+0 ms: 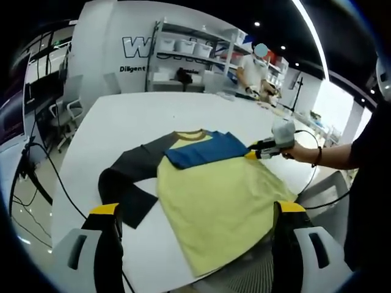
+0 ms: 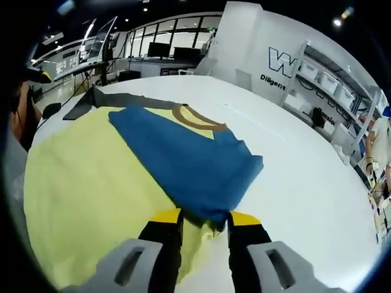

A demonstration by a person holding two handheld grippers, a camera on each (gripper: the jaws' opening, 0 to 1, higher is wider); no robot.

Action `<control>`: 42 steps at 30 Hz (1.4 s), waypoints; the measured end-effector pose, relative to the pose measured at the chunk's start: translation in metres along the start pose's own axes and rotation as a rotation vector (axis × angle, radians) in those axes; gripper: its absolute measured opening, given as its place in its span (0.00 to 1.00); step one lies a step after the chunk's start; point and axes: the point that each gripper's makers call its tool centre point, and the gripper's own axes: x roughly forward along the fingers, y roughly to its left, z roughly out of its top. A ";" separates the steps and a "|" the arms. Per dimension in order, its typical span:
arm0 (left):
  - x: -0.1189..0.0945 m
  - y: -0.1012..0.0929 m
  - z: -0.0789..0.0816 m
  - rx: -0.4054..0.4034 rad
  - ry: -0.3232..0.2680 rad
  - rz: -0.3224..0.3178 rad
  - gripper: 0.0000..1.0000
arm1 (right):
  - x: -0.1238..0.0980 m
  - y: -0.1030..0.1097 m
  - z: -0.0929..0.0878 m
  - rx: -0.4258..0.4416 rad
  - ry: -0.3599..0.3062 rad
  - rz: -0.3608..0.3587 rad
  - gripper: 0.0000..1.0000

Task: Fold the garment on the visible template until the final outline fits inside the template.

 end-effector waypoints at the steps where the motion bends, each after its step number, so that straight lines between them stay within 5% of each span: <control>1: 0.000 0.000 -0.001 -0.002 0.002 0.000 0.99 | 0.000 -0.003 0.000 -0.010 0.000 -0.012 0.12; 6: 0.000 0.000 0.000 -0.003 0.001 0.000 0.99 | -0.001 -0.009 -0.005 -0.020 0.022 -0.037 0.00; 24: 0.000 -0.002 -0.003 -0.004 0.010 -0.004 0.98 | -0.006 -0.003 -0.007 -0.049 0.032 -0.050 0.00; 28: -0.001 -0.001 -0.003 -0.008 0.006 -0.003 0.98 | -0.010 0.003 -0.010 0.115 0.074 -0.018 0.11; 30: -0.002 -0.001 -0.003 -0.009 0.002 -0.003 0.98 | -0.011 0.002 -0.006 0.246 0.036 -0.007 0.18; 40: -0.002 0.000 -0.003 -0.008 0.007 -0.001 0.98 | -0.003 -0.032 0.005 0.531 -0.026 -0.032 0.24; 42: -0.002 -0.001 -0.002 -0.004 0.008 -0.007 0.98 | 0.001 -0.034 0.014 0.648 -0.041 -0.002 0.25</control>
